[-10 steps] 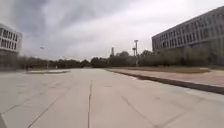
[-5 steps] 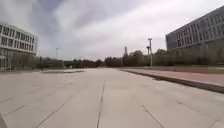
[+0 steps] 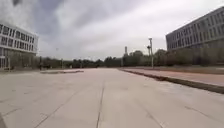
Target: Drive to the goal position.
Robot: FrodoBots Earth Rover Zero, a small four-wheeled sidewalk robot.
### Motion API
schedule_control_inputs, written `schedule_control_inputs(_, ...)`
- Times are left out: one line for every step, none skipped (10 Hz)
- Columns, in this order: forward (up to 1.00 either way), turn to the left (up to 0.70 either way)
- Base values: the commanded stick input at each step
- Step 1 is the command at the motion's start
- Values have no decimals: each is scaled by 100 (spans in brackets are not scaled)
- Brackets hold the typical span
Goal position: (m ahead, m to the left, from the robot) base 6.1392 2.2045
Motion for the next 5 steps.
schedule_control_inputs(50,0)
schedule_control_inputs(50,0)
schedule_control_inputs(50,0)
schedule_control_inputs(50,0)
schedule_control_inputs(50,0)
